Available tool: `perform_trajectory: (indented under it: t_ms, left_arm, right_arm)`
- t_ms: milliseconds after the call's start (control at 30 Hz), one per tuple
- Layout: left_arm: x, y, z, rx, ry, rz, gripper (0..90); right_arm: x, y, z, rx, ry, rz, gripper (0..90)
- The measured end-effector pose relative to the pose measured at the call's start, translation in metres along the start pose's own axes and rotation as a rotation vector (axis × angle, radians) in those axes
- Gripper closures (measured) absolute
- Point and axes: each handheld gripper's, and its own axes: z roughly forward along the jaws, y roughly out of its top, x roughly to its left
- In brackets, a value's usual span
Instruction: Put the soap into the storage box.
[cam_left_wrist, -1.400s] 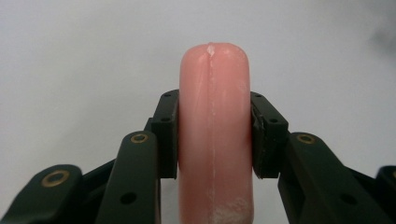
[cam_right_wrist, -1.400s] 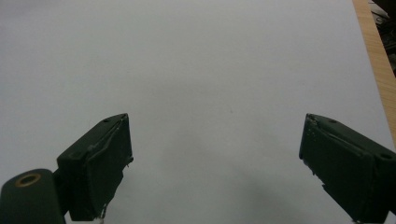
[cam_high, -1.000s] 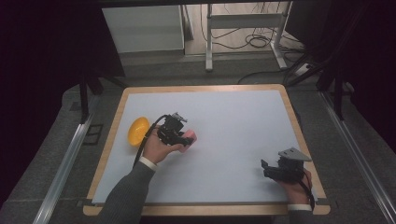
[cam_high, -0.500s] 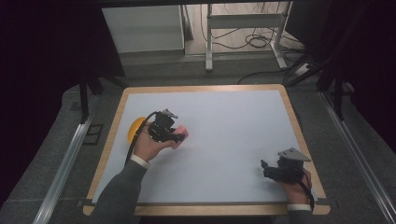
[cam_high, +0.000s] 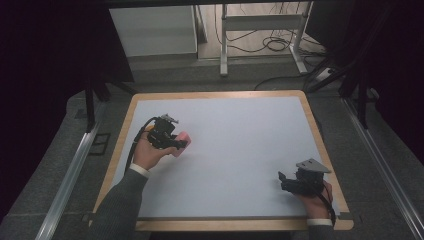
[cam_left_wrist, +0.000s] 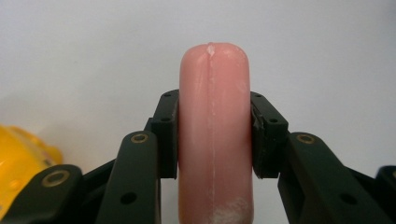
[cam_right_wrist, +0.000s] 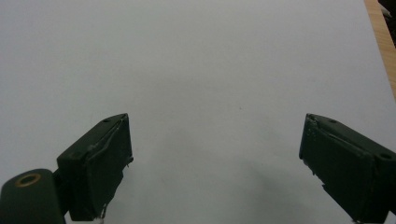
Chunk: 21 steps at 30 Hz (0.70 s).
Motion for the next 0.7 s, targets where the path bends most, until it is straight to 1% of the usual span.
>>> perform_trajectory:
  t_ms: [33,67,200,233,333,367,400,433,467,500,600,633,700]
  left_arm:
    - [0.002,-0.001,-0.001,-0.003,0.0,-0.009,60.6]
    - [0.004,-0.001,-0.003,0.003,0.005,-0.006,60.6]
    - [0.013,-0.006,-0.008,-0.002,0.024,-0.023,60.6]
    - [0.013,-0.006,-0.008,-0.002,0.024,-0.023,60.7]
    - [0.024,-0.009,-0.014,-0.011,0.042,-0.044,60.6]
    - [0.024,-0.009,-0.014,-0.011,0.042,-0.044,60.7]
    - [0.03,-0.011,-0.017,-0.013,0.052,-0.065,60.7]
    - [0.033,-0.012,-0.019,-0.013,0.056,-0.07,60.6]
    - [0.033,-0.012,-0.019,-0.013,0.056,-0.07,60.7]
    - [0.038,-0.014,-0.021,-0.015,0.061,-0.08,60.6]
    - [0.045,-0.017,-0.024,-0.017,0.067,-0.101,60.6]
    - [0.045,-0.017,-0.024,-0.017,0.067,-0.101,60.6]
    - [0.052,-0.02,-0.026,-0.012,0.081,-0.119,60.6]
  right_arm:
    - [0.0,0.0,0.0,0.001,-0.001,0.0,9.0]
    - [0.0,0.0,0.0,0.001,-0.001,0.0,9.0]
    - [0.001,0.0,0.0,0.001,-0.002,-0.001,9.0]
    - [0.001,0.0,0.0,0.002,-0.002,-0.003,9.0]
    - [0.001,0.0,0.0,0.002,0.0,-0.003,9.0]
    - [0.001,0.0,0.0,0.002,0.0,-0.003,9.0]
    - [0.001,0.0,0.0,0.002,-0.002,-0.003,9.0]
    - [0.001,0.0,0.0,0.002,-0.002,-0.003,9.0]
    - [0.001,0.0,0.0,0.002,-0.002,-0.003,9.0]
    - [0.001,0.0,0.0,0.002,-0.004,-0.002,9.0]
    - [0.001,0.001,0.0,0.001,-0.006,-0.001,9.0]
    - [0.001,0.001,0.0,0.001,-0.006,-0.001,9.0]
    - [0.002,0.001,0.0,-0.001,-0.003,-0.005,9.0]
